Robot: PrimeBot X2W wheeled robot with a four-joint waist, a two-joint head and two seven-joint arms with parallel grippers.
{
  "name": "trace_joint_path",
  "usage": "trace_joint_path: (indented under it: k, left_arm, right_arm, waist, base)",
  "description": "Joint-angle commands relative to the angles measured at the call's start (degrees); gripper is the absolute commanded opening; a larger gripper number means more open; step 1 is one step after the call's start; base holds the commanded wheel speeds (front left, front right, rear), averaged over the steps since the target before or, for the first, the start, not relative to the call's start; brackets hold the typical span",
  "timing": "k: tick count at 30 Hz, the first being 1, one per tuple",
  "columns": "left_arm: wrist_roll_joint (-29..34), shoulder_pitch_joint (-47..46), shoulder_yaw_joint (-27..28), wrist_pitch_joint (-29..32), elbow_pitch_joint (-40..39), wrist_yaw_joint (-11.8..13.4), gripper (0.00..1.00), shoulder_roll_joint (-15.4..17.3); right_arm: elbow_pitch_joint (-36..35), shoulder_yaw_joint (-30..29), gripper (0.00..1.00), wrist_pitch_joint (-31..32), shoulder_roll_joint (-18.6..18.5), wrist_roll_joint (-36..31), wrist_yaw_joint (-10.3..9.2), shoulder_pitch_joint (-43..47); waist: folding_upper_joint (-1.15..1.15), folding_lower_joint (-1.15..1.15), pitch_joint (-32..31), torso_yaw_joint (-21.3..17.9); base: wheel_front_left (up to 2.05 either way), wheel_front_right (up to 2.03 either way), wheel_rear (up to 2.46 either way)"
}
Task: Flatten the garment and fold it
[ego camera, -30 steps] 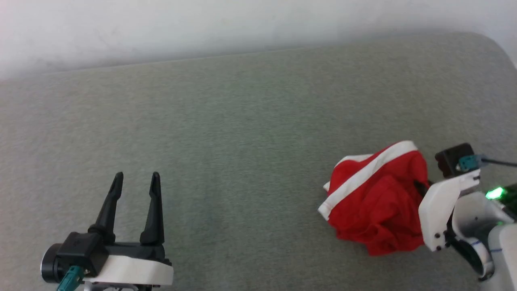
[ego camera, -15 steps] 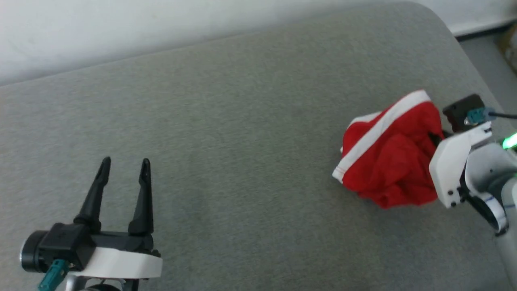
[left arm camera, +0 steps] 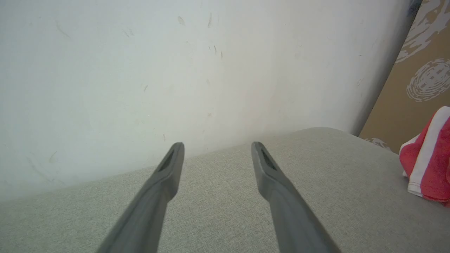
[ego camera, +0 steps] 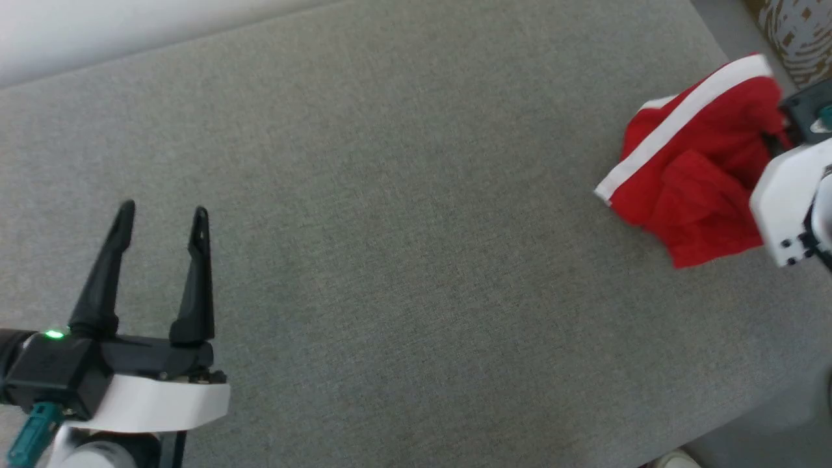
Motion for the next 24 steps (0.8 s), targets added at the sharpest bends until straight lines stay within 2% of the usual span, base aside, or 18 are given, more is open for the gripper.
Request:
trace_joint_path:
  k: [1,10,23,24]
  left_arm:
    - [0.63,-1.26,0.58,0.30,-1.07,0.37,1.00,0.83]
    - [1.95,-4.27,1.15,2.24,-4.99,-0.10,1.00,3.41]
    - [2.76,-7.83,1.92,3.76,-7.73,-0.58,1.00,5.82]
    - [2.70,-7.92,1.99,3.85,-7.83,-0.47,1.00,5.79]
  right_arm:
    - [0.55,-0.63,0.00,-0.72,-0.79,-0.71,-0.12,-1.52]
    - [3.85,-3.68,0.00,-3.25,-2.92,-3.30,-0.12,-4.23]
    - [10.36,-10.18,0.00,-6.87,-2.67,-8.20,-0.12,-5.44]
    - [10.95,-10.63,0.09,-6.88,-2.42,-8.60,-0.12,-5.39]
  waist:
    - [0.00,-0.01,2.62,-0.39]
    - [0.00,-0.01,8.72,0.47]
    - [0.00,-0.01,14.39,1.25]
    - [0.00,-0.01,14.65,1.28]
  base:
    - [0.00,0.00,0.00]
    - [0.00,0.00,0.00]
    - [0.00,0.00,0.00]
    - [0.00,0.00,0.00]
